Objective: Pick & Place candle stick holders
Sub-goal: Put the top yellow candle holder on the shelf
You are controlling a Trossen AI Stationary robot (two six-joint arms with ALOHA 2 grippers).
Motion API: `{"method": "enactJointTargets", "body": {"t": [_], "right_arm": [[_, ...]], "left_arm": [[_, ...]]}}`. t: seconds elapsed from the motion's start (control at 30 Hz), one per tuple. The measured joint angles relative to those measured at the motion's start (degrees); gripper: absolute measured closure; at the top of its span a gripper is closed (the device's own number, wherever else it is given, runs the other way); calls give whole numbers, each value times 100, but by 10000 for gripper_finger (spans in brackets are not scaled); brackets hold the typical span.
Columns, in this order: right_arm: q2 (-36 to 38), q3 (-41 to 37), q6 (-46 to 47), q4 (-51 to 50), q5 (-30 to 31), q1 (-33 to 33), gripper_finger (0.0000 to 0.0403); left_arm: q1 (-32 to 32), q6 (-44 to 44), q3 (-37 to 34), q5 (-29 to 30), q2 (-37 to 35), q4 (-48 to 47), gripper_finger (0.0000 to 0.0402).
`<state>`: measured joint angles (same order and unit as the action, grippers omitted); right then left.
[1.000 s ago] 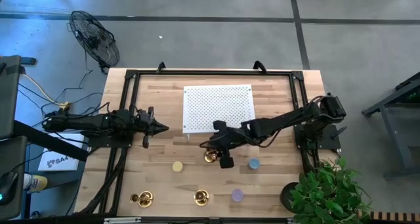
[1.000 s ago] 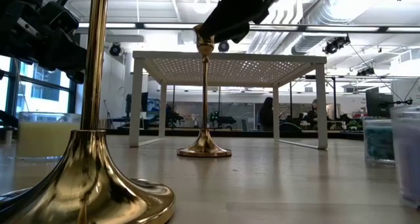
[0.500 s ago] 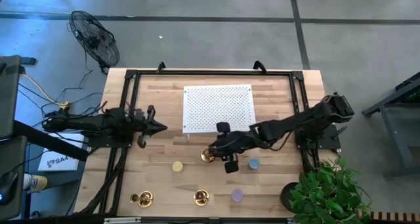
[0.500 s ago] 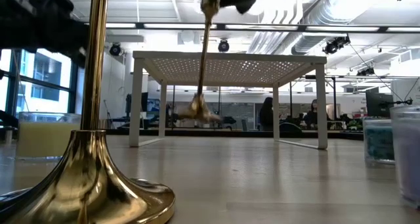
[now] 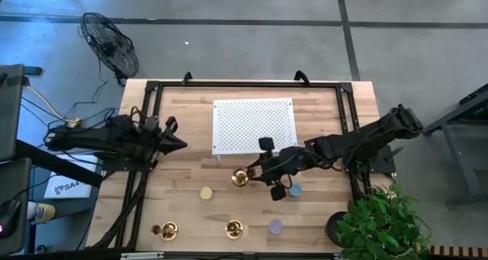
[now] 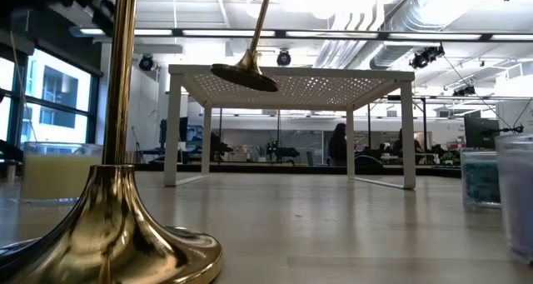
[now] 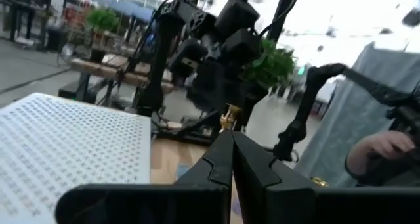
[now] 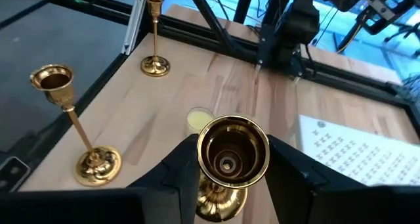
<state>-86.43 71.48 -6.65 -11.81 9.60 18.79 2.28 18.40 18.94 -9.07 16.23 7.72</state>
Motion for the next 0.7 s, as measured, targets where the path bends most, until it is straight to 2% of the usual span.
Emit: {"method": "enactJointTargets", "body": {"t": [0.17,0.3,0.43,0.57,0.7], "right_arm": [[31,0,-259,-11,-8,-2,271],[31,0,-274,-69,-52,-2,271],[31,0,-267,-144,-71,18,271],[31,0,-279,-126,-76,75,271],[31,0,-282,-125,-75,134,271]], "left_arm": [[0,-119,1509,-154,1152,-1120,399],[0,-311,2694,62,2173,-2112,399],[-2,-538,3860,23,3260,-3297,399],[0,-776,4897,-300,4322,-4604,399],[1,-900,5497,-851,5159,-4841,399]]}}
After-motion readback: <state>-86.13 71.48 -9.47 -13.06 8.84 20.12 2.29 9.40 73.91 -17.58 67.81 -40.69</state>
